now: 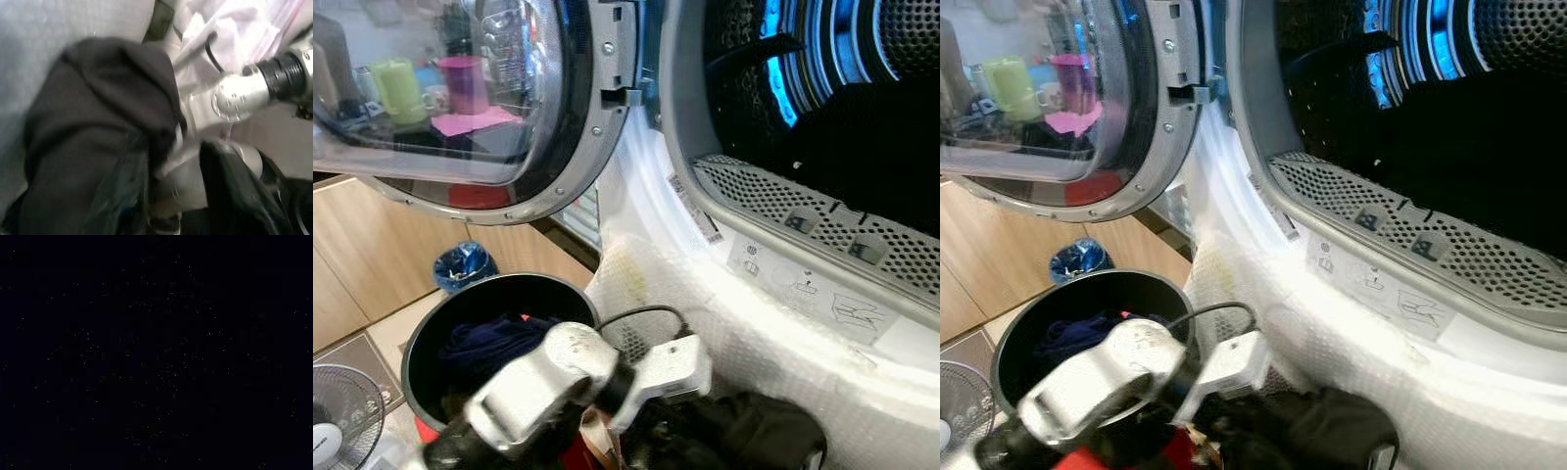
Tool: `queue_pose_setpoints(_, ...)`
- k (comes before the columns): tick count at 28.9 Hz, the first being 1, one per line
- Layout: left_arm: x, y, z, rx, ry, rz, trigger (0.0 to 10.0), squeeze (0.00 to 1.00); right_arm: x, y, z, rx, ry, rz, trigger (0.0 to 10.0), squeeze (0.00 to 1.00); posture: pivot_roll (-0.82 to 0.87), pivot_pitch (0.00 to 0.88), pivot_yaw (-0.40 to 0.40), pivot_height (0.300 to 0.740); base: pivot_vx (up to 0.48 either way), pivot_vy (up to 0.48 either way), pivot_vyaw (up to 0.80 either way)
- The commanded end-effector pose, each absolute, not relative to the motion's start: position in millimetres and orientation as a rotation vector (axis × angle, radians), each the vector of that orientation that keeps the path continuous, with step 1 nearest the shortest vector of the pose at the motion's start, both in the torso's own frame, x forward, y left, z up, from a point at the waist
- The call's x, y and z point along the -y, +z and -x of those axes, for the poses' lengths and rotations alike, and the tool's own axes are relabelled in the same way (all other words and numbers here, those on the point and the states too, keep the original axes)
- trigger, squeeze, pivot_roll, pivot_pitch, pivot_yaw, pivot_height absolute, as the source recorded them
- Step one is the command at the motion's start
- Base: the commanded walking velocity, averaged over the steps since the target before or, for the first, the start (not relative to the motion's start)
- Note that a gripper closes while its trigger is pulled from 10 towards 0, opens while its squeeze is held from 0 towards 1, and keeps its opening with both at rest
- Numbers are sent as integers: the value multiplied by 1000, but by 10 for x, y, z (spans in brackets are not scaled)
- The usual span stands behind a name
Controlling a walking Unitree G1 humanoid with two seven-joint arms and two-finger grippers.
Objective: Clothes washing
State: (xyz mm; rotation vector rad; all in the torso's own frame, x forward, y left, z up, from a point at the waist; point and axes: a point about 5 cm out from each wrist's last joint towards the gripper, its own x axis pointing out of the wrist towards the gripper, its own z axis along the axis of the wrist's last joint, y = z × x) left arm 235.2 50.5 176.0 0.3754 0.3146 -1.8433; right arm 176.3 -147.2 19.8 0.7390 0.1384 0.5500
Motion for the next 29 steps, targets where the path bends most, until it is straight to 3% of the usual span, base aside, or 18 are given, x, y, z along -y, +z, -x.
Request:
queue_pose_setpoints(1,-715,1770,-2390,-360,-1784,-494,10000,1000,1491,281,-1792,-84,562,-748,0,0,277,59,-10,740,0,0,0)
queue_pose_setpoints(5,-1015,1723,-2460,-450,-1659,-623,10000,1000,1490,283,-1776,-81,566,-755,0,0,291,64,-8,740,0,0,0)
queue_pose_setpoints(9,-1154,1715,-2453,-476,-1615,-613,10000,1000,1489,289,-1762,-74,575,-765,0,0,297,68,-9,740,0,0,0)
queue_pose_setpoints(13,-1218,1732,-2574,-416,-1463,-591,10000,1000,1486,320,-1743,-59,589,-775,0,0,298,66,-7,740,0,0,0)
queue_pose_setpoints(14,-1260,1799,-2770,-301,-1259,-574,10000,722,1486,368,-1702,-45,615,-782,0,0,300,65,-9,740,0,0,0)
queue_pose_setpoints(15,-1293,1828,-2846,-261,-1173,-557,10000,0,1483,393,-1672,-41,633,-784,0,0,303,68,-11,740,0,0,0)
queue_pose_setpoints(16,-1293,1828,-2846,-261,-1173,-557,10000,0,1483,393,-1672,-41,633,-784,0,0,303,68,-11,740,0,0,0)
queue_pose_setpoints(17,-1393,1849,-2944,-200,-1029,-519,10000,0,1476,439,-1558,-48,684,-783,0,0,305,71,-13,740,0,0,0)
queue_pose_setpoints(25,-1788,1926,-3102,3,-598,-406,10000,0,1433,576,-1024,-143,842,-790,0,0,298,78,-25,740,0,0,0)
queue_pose_setpoints(29,-2002,1711,-3060,-54,-506,-447,10000,0,1385,790,-947,-83,880,-801,0,0,287,78,-28,740,0,0,0)
